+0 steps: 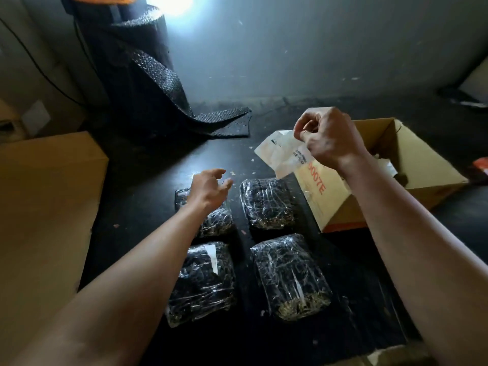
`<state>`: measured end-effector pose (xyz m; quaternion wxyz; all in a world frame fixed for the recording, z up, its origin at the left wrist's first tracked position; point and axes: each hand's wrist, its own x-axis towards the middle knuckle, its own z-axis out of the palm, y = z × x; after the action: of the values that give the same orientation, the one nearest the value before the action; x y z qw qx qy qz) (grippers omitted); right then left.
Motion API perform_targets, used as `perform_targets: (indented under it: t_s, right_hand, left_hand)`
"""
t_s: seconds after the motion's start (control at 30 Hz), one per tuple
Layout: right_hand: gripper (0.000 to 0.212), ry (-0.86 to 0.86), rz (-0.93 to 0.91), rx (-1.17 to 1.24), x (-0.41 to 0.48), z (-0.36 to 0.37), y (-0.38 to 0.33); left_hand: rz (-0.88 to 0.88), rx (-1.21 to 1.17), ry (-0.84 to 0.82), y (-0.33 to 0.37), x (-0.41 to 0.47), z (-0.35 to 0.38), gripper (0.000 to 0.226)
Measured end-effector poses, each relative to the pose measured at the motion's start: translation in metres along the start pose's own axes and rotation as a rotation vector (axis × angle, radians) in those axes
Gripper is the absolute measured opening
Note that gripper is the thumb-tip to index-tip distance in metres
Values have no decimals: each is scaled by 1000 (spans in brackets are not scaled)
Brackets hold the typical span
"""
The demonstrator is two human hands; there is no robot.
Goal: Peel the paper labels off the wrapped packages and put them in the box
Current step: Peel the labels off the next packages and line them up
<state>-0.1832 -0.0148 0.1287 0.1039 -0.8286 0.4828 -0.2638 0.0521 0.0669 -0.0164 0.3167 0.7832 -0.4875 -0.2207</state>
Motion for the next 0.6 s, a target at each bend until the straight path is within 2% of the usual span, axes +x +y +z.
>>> perform_targets:
  t_s: [0.13,0.37,0.5,0.6]
  right_hand:
    - [10,104,56,-83,14,-26,56]
    - [11,239,121,-178,17,-51,149]
    - [6,182,197,-153,9,-38,196]
    - [15,65,244,-132,0,-18,225]
  left_hand:
    - [106,-31,-46,70,10,38,49]
    - [130,-120,-175,167,21,131,64]
    - [85,-148,-236,186,24,176,70]
    - [84,-130,-246,185,27,200,71]
